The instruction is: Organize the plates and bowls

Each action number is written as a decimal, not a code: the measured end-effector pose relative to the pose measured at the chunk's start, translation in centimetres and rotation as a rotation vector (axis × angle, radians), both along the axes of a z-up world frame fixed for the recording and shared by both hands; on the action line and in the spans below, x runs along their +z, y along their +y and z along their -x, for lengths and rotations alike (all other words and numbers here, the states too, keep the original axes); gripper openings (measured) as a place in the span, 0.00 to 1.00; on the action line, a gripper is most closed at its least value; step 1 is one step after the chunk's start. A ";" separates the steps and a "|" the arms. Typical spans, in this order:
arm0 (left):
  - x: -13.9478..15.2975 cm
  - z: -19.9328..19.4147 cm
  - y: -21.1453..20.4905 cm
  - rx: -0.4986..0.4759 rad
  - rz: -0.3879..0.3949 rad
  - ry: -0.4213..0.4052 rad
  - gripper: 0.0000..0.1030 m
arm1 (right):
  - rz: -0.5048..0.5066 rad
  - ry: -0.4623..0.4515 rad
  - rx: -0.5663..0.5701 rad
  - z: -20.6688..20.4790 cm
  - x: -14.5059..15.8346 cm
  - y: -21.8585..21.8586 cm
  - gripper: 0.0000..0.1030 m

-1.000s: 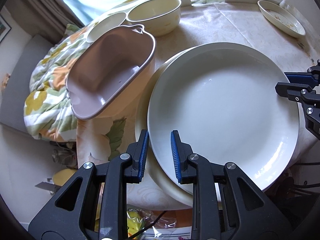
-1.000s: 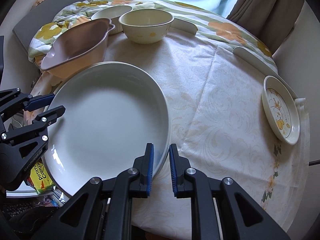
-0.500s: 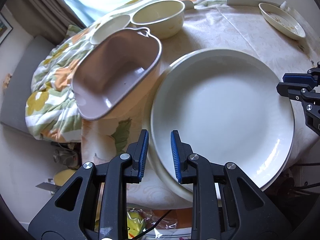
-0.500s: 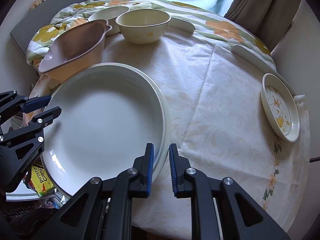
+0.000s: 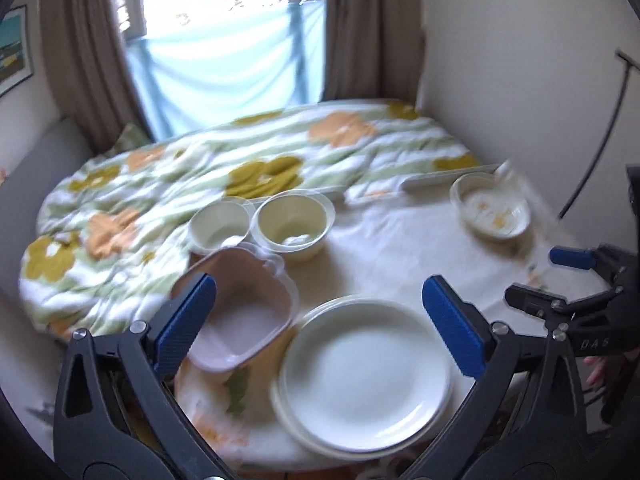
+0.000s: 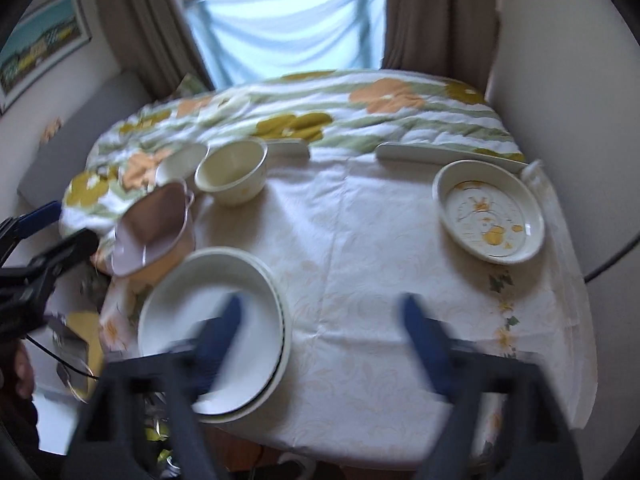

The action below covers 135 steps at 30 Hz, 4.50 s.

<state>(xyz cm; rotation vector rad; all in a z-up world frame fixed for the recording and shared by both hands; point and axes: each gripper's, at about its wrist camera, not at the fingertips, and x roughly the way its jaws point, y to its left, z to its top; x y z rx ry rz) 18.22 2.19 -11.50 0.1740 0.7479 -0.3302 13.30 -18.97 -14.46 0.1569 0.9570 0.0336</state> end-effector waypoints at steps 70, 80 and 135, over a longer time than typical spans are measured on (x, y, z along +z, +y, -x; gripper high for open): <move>-13.2 -22.7 -29.0 -0.397 0.007 0.549 0.15 | -0.398 0.117 -0.459 -8.0 -9.1 -25.9 0.11; -4.8 -16.2 -19.1 -0.258 0.091 0.391 0.15 | -0.374 0.052 -0.250 -6.1 -2.7 -19.7 0.11; -16.1 -1.3 2.5 0.163 -0.206 0.377 0.16 | -0.209 0.247 0.176 -3.4 -10.8 3.8 0.11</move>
